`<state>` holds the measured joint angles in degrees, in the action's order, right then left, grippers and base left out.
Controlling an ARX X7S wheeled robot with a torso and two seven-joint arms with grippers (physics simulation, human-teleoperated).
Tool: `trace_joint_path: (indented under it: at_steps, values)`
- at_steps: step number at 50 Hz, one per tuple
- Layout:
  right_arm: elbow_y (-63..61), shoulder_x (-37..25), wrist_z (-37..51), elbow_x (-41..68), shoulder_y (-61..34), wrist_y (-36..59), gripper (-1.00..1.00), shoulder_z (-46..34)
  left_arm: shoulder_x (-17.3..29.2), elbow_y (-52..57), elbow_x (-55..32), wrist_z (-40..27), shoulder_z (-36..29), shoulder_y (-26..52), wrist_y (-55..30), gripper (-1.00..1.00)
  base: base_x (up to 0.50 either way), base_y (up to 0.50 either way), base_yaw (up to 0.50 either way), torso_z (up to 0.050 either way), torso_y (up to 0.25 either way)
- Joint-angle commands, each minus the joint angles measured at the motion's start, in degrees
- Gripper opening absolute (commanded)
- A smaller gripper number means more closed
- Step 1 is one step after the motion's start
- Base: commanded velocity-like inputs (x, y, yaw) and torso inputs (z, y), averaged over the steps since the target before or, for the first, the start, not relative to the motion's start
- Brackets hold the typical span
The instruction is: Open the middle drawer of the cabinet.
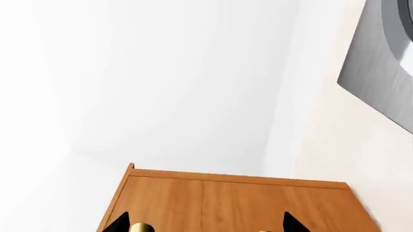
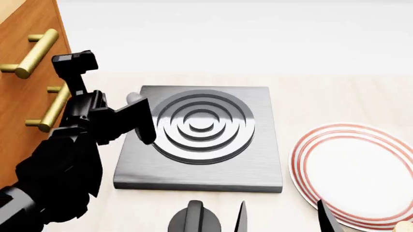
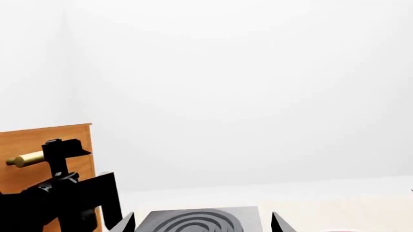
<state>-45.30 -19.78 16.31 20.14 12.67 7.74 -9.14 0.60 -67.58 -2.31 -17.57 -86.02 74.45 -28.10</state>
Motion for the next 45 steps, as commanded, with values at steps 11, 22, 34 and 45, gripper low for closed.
trace_joint_path:
  at_steps: [11,22,34,45]
  values:
    - [-0.3,-0.8,0.7,1.2,0.2,0.0,1.00,0.2,-0.6,2.7,0.3,2.8,-3.8,0.9,-2.7,1.00,0.00,0.00,0.00,0.000,0.000]
    - [-0.3,-1.1,1.0,1.7,0.2,0.0,1.00,0.1,-0.6,4.7,-1.4,3.1,-3.4,0.8,-4.1,1.00,0.00,0.00,0.00,0.000,0.000]
    - [-0.1,-1.3,1.3,2.1,0.0,0.0,1.00,0.0,-0.6,5.7,-6.9,6.8,-2.8,0.8,-7.0,1.00,0.00,0.00,0.00,0.000,0.000]
    - [0.1,-1.5,1.5,2.5,-0.1,-0.2,1.00,0.1,-0.6,6.1,-6.5,7.7,-3.0,-0.4,-7.3,1.00,0.00,0.00,0.00,0.000,0.000]
